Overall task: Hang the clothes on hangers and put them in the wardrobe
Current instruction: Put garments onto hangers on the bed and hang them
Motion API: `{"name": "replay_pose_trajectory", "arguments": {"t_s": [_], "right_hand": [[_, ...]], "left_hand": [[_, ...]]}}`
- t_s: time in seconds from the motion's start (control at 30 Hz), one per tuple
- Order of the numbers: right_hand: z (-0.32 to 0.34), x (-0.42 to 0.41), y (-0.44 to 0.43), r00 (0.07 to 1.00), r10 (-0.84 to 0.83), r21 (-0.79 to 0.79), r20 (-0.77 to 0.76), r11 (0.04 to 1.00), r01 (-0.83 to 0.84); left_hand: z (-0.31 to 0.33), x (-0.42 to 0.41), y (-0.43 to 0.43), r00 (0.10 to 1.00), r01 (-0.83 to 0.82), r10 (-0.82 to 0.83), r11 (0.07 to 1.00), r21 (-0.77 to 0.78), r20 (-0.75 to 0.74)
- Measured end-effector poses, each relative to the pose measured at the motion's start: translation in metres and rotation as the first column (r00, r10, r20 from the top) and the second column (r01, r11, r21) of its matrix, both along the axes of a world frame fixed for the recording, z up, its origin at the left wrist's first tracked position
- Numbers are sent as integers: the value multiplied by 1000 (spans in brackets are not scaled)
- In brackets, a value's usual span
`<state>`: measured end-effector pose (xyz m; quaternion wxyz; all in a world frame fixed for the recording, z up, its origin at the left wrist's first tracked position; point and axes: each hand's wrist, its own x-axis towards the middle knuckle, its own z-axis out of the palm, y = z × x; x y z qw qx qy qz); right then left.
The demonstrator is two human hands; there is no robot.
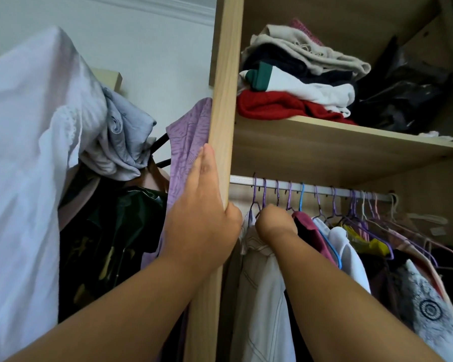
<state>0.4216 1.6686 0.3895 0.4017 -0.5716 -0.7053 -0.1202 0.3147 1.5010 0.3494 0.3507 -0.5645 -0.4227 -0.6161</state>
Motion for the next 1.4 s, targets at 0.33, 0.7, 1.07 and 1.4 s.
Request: {"name": "replay_pose_trajectory", "arguments": {"t_s": [0.33,0.7,1.07,1.4], "right_hand": [[15,61,-58,995,47,188,91,980,-64],[-63,212,-199,986,154,203,62,965,-163],[-183,266,-376,981,-97,50,-166,993,107],[-297,234,-510,611,-779,-307,-143,622,721]], "left_hand": [[-2,-1,-2,999,-47,47,998,-37,26],[-22,26,-20,897,-365,317,924,-112,-307],[-155,127,13,788,254,-606,478,-841,-107],[-272,176,-13,260,447,-955,-10,-895,140]]}}
